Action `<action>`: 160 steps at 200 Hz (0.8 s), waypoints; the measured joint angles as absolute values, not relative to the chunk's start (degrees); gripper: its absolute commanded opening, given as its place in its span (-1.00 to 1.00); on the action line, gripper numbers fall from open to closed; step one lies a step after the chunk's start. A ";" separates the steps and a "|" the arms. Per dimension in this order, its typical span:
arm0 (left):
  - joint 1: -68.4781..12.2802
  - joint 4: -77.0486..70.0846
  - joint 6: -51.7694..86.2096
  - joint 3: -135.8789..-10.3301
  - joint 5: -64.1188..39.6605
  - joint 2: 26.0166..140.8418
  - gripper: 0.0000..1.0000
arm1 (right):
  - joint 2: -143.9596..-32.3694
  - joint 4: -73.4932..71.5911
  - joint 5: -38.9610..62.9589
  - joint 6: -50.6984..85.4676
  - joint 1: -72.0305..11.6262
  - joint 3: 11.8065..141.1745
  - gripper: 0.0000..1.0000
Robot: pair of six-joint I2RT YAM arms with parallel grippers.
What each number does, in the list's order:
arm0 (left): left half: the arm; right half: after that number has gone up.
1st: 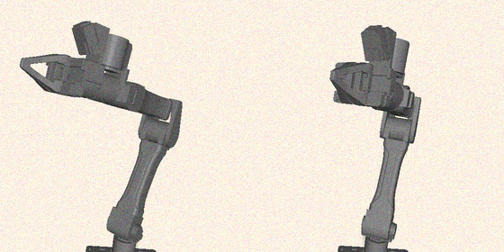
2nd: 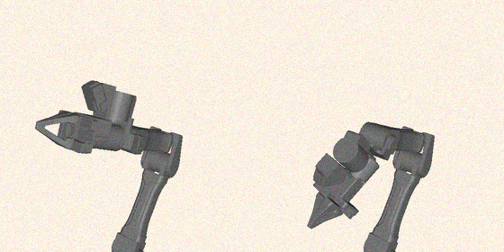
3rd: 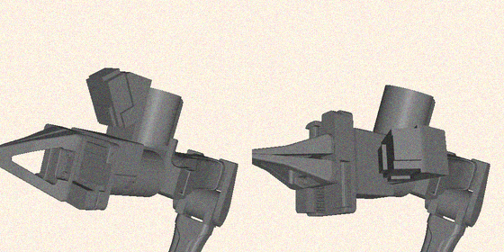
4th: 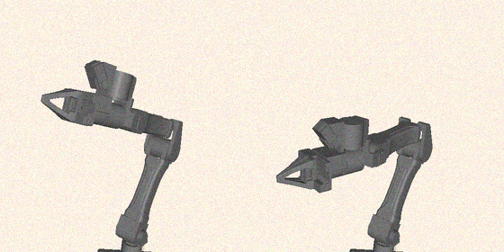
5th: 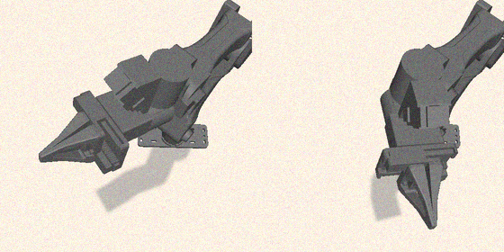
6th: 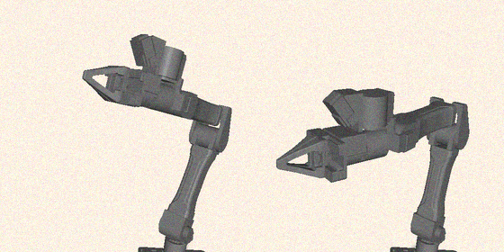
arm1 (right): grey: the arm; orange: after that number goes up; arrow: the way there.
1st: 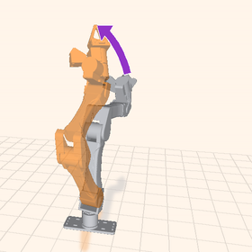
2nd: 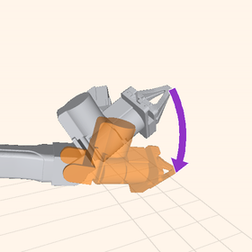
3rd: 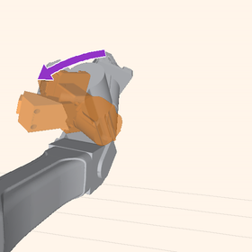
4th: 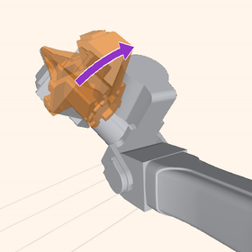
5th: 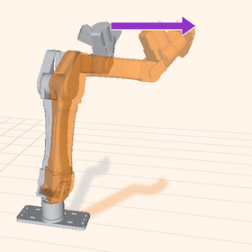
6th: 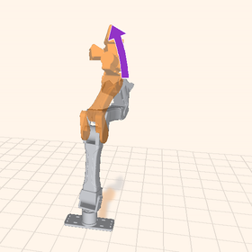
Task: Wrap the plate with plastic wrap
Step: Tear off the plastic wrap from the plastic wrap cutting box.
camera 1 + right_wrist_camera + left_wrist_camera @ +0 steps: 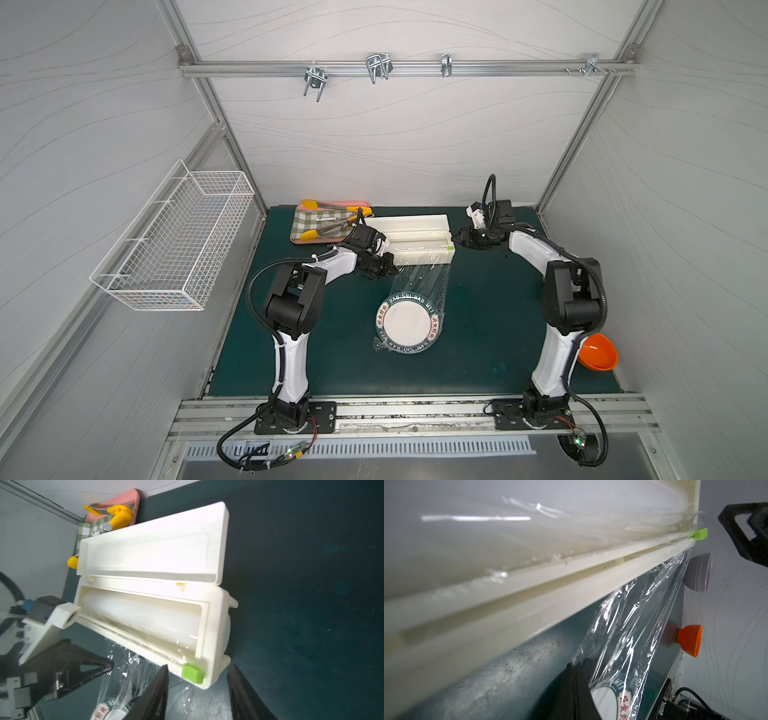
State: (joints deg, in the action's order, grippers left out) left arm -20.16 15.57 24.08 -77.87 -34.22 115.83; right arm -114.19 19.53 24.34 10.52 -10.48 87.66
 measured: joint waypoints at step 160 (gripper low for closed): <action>-14.20 20.12 23.59 -75.05 -30.74 112.49 -1.00 | -126.72 27.53 19.31 7.46 -11.60 103.26 -0.50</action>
State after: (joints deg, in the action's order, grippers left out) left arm -14.20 20.12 23.59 -75.05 -30.74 112.49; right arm -126.72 27.53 19.31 7.46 -11.60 103.26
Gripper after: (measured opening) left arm 0.047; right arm 0.278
